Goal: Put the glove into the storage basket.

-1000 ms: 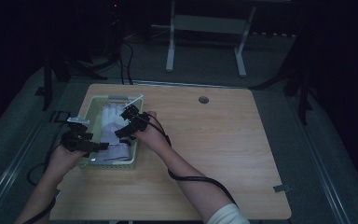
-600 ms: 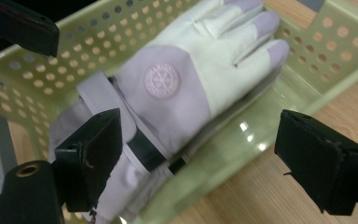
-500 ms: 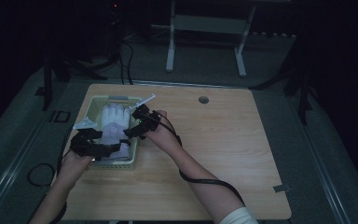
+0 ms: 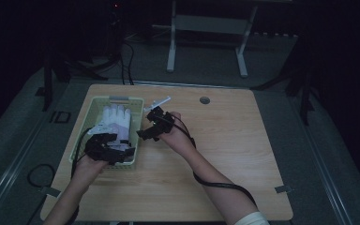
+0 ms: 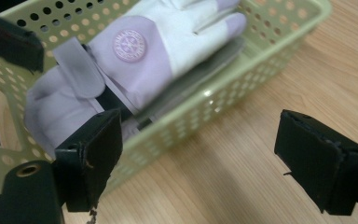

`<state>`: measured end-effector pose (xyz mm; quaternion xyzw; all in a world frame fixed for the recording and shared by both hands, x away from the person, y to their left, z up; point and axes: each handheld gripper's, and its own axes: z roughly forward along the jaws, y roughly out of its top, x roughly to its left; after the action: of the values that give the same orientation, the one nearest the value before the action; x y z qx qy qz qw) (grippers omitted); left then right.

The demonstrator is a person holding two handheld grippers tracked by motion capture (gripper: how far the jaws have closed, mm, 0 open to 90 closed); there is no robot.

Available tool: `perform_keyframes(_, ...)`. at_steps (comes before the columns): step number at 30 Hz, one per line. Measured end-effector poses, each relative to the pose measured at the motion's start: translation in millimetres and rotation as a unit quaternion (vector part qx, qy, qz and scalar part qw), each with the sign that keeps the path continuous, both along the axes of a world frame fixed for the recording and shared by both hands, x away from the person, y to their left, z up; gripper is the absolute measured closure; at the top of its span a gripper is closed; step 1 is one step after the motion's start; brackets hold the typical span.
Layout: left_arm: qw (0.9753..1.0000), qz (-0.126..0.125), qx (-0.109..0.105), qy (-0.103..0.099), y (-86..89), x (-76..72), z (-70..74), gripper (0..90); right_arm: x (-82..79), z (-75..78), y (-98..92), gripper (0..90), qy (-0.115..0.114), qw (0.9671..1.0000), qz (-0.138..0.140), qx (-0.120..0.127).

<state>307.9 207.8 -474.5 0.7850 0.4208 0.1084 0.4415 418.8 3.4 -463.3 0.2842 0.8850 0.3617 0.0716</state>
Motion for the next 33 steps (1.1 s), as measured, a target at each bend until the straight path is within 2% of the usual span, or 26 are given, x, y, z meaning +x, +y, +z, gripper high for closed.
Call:
perform_keyframes(2,0.9999,-0.001,-0.011,0.001,-5.6,-3.0,-3.8,1.1,0.5,-1.6,-10.2,14.9,0.002,1.0000,-0.005,0.002)
perform_keyframes(6,0.9998,-0.011,-0.015,0.000,-13.5,-7.0,-6.3,1.1,-3.5,-2.2,-20.0,14.9,-0.003,1.0000,-0.003,-0.001)
perform_keyframes(8,0.9998,-0.018,-0.010,-0.006,-18.7,-9.0,-5.9,1.1,-6.1,-3.1,-25.0,14.9,-0.005,1.0000,-0.003,-0.001)
perform_keyframes(16,0.9984,-0.046,-0.015,-0.031,-42.0,-16.6,-2.9,1.1,-14.3,-12.5,-50.5,14.8,-0.013,0.9999,-0.005,-0.001)
perform_keyframes(20,0.9973,-0.063,-0.019,-0.032,-53.1,-20.5,-3.4,1.1,-19.8,-20.7,-61.8,14.8,-0.013,0.9999,-0.004,-0.005)
perform_keyframes(23,0.9965,-0.074,-0.010,-0.036,-60.2,-22.8,-4.7,1.1,-22.8,-25.4,-67.1,14.8,-0.011,0.9999,-0.002,-0.009)
perform_keyframes(24,0.9955,-0.085,-0.002,-0.043,-67.6,-25.6,-6.3,1.1,-24.0,-27.8,-70.1,14.8,-0.011,0.9999,-0.002,-0.008)
perform_keyframes(25,0.9952,-0.089,0.000,-0.043,-70.4,-26.2,-7.0,1.1,-26.1,-32.8,-77.5,14.8,-0.007,0.9999,-0.005,-0.005)
perform_keyframes(28,0.9942,-0.098,-0.007,-0.044,-77.4,-28.6,-8.2,1.1,-28.5,-39.0,-86.5,14.8,-0.002,1.0000,-0.008,-0.004)
perform_keyframes(30,0.9932,-0.106,-0.004,-0.047,-83.6,-31.0,-9.7,1.1,-30.3,-42.2,-91.8,14.8,0.001,0.9999,-0.011,-0.004)
perform_keyframes(33,0.9911,-0.120,0.020,-0.055,-94.1,-35.1,-15.2,1.1,-32.5,-46.2,-98.9,14.8,0.002,0.9999,-0.012,-0.003)
